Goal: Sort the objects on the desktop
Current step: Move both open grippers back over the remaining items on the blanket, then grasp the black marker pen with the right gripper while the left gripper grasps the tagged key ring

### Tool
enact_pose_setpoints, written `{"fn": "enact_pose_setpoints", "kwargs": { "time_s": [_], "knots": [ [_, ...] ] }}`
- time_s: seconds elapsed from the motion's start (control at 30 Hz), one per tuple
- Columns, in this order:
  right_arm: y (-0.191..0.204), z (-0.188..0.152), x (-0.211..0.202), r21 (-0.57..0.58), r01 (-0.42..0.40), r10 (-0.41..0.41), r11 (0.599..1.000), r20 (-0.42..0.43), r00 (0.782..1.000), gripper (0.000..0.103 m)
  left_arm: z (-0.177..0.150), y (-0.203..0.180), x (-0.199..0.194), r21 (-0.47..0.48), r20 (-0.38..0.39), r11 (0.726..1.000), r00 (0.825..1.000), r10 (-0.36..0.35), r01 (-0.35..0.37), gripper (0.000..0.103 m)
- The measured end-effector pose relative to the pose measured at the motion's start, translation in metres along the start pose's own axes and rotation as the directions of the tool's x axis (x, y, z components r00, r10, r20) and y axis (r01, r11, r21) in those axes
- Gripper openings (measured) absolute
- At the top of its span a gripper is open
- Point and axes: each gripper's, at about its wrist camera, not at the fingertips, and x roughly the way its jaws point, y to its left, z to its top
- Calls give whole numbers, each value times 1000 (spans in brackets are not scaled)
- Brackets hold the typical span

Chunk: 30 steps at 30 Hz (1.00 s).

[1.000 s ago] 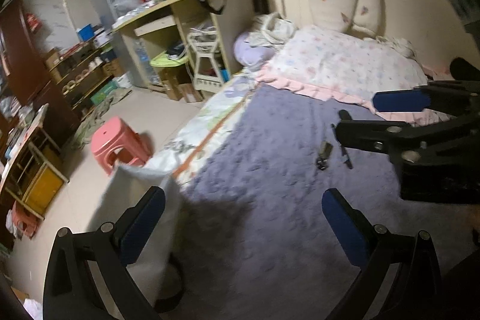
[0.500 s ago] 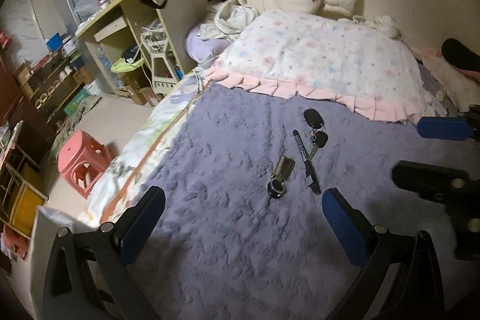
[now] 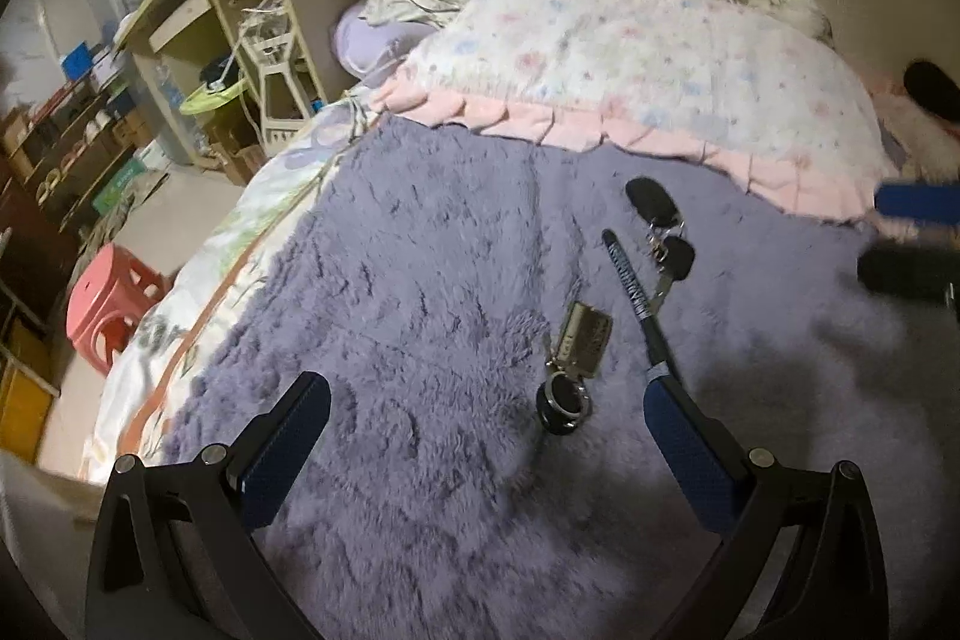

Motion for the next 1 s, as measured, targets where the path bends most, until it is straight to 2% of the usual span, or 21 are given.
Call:
{"fn": "enact_pose_setpoints", "kwargs": {
  "time_s": [0.13, 0.3, 0.4, 0.47, 0.57, 0.7, 0.8, 0.87, 0.9, 0.93, 1.0],
  "knots": [
    [-11, 3, 28, -26, 10, -11, 1000, -8, 1000, 62, 4, -4, 23, 49, 15, 998, 999, -32, 31, 103],
    [-23, 6, 66, -43, 9, -10, 999, -37, 999, 61, 7, -5, 45, 28, 31, 995, 994, -101, 100, 103],
    [-24, 3, 80, -22, -31, 30, 999, -48, 998, 55, -2, -10, 55, 47, 23, 992, 993, -115, 113, 102],
    [-20, -2, 88, -21, -49, 48, 999, -62, 997, 53, -9, -14, 61, 66, 11, 990, 992, -126, 125, 97],
    [-13, -10, 98, -34, -41, 38, 999, -95, 995, 45, -18, -17, 77, 77, -58, 986, 987, -147, 151, 79],
    [-13, -19, 103, -22, -55, 52, 998, -109, 993, 44, -21, -13, 82, 48, -57, 982, 982, -180, 183, 75],
    [-16, -23, 103, -9, -49, 48, 999, -113, 992, 44, -20, -17, 83, 75, -69, 981, 983, -172, 178, 75],
    [-19, -24, 104, 10, -52, 53, 999, -113, 992, 44, -20, -22, 82, 104, -66, 979, 984, -167, 173, 68],
    [-20, -24, 105, 20, -57, 59, 998, -115, 992, 44, -20, -24, 81, 112, -61, 978, 983, -171, 177, 51],
    [-20, -24, 107, 28, -62, 65, 998, -117, 991, 43, -20, -25, 79, 114, -56, 976, 982, -180, 185, 27],
    [-17, -23, 110, 28, -69, 72, 997, -120, 990, 38, -19, -26, 77, 112, -60, 976, 982, -180, 186, 26]
  ]
}}
